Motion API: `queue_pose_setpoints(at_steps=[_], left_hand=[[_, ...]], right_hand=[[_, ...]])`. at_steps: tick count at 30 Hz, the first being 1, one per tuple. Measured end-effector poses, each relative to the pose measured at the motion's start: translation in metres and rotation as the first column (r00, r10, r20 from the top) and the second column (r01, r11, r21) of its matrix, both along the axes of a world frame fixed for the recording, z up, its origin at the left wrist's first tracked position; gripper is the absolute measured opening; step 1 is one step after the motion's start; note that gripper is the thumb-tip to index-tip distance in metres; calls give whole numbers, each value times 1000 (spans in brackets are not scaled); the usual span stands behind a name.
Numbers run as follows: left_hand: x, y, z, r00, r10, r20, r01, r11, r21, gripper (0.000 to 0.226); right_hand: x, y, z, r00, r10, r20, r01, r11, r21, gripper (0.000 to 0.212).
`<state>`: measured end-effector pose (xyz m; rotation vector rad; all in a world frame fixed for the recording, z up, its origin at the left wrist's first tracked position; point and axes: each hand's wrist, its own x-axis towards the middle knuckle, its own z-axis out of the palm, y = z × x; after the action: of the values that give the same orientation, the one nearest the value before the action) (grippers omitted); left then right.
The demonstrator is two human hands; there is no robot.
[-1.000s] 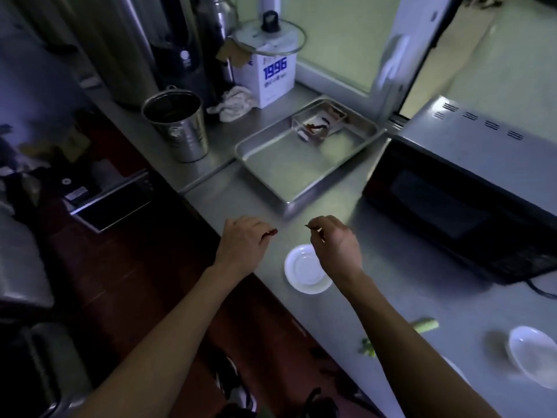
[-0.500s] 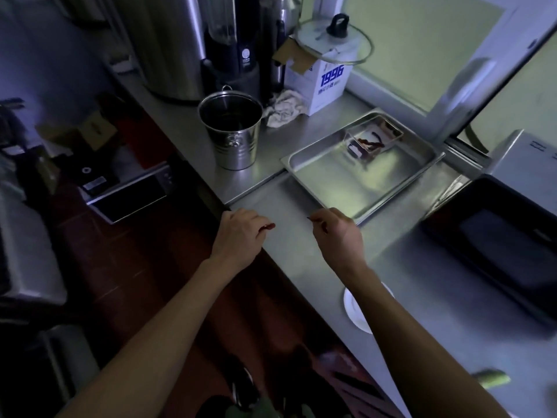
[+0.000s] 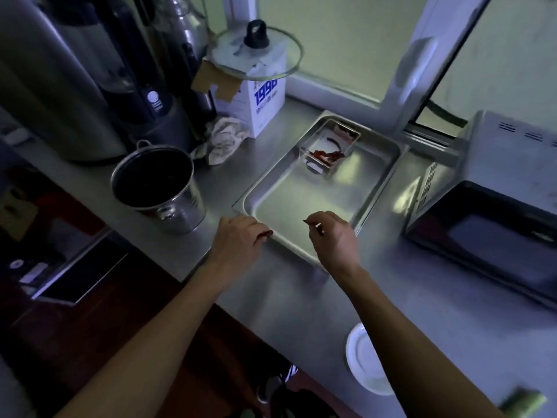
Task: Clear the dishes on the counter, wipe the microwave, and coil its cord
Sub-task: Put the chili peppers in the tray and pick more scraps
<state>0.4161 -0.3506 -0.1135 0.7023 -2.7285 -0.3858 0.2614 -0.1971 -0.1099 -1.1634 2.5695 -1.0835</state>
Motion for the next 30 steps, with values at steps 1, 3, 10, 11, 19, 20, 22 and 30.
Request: queue_pose_setpoints(at_steps=[1, 3, 10, 11, 19, 20, 22, 30], left_hand=[[-11, -6, 1, 1000, -21, -2, 21, 1000, 2, 11], [-32, -16, 4, 998, -65, 0, 65, 998, 6, 11], [-110, -48, 10, 971, -234, 48, 234, 972, 10, 10], [-122, -54, 9, 968, -247, 49, 247, 969, 8, 10], [-210, -109, -2, 934, -352, 55, 352, 936, -2, 12], [-220, -115, -2, 930, -362, 55, 363, 932, -4, 14], [-241, -126, -4, 920, -386, 64, 386, 922, 7, 16], [-315, -168, -19, 873, -478, 94, 480, 877, -3, 22]], right_hand=[[-8, -4, 0, 1000, -17, 9, 17, 1000, -3, 20], [-23, -10, 1, 999, -44, 12, 44, 999, -10, 20], [-72, -25, 3, 988, -153, -27, 152, 988, -26, 20], [-78, -28, 2, 986, -166, -30, 165, 986, -29, 19], [-124, -63, -2, 952, -300, -56, 302, 953, 30, 20], [-129, -70, -3, 950, -308, -60, 310, 950, 37, 20], [-142, -84, -5, 939, -335, -74, 339, 940, 47, 20], [-197, -131, -16, 903, -426, -55, 428, 903, 34, 15]])
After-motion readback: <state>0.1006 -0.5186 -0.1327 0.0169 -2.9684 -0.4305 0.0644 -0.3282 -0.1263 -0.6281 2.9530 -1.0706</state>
